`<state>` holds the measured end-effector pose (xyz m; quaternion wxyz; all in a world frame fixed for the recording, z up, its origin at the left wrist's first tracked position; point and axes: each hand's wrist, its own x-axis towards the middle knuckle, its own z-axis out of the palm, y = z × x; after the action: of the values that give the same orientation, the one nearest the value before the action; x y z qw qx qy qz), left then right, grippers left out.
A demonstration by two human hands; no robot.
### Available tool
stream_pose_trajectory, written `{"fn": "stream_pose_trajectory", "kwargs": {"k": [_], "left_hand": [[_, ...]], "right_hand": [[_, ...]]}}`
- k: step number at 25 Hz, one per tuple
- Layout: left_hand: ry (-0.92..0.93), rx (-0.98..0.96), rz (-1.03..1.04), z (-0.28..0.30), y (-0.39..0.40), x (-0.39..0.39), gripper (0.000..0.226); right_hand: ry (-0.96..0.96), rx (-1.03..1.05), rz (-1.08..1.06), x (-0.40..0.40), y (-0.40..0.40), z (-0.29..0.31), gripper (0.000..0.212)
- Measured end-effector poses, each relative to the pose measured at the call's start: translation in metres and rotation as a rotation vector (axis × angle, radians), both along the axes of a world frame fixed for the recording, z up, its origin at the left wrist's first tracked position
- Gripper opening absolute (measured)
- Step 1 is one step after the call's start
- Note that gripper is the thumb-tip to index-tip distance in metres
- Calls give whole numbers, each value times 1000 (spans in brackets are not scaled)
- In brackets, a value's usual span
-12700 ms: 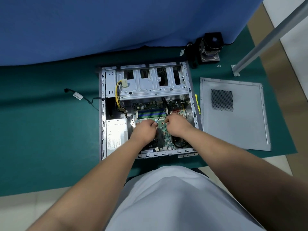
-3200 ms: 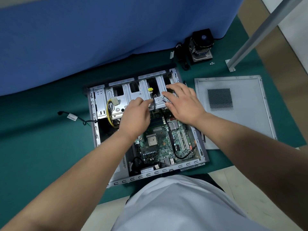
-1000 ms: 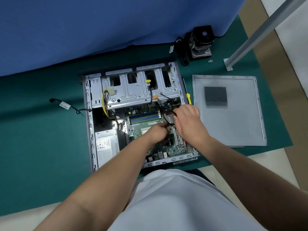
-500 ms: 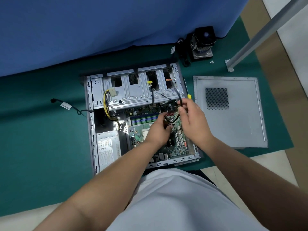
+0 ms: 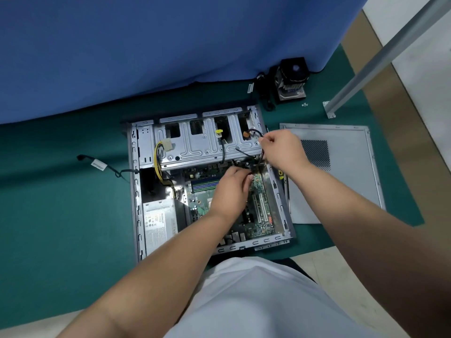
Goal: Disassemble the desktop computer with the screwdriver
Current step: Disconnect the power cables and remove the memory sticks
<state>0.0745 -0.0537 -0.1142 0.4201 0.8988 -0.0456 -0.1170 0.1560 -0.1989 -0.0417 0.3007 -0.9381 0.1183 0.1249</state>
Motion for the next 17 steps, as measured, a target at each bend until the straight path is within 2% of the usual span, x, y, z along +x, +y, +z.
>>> {"fn": "stream_pose_trajectory", "kwargs": {"k": [5, 10, 14, 17], "left_hand": [[-10, -26, 54, 6, 2, 3, 31], [-15, -22, 120, 12, -3, 12, 20], [4, -21, 65, 9, -5, 14, 21], [52, -15, 30, 5, -5, 11, 24]], "right_hand": [[88, 3, -52, 19, 9, 8, 32], [63, -133, -63, 36, 24, 14, 20], [-19, -284, 43, 27, 28, 10, 33], [-46, -376, 134, 17, 33, 2, 30]]}}
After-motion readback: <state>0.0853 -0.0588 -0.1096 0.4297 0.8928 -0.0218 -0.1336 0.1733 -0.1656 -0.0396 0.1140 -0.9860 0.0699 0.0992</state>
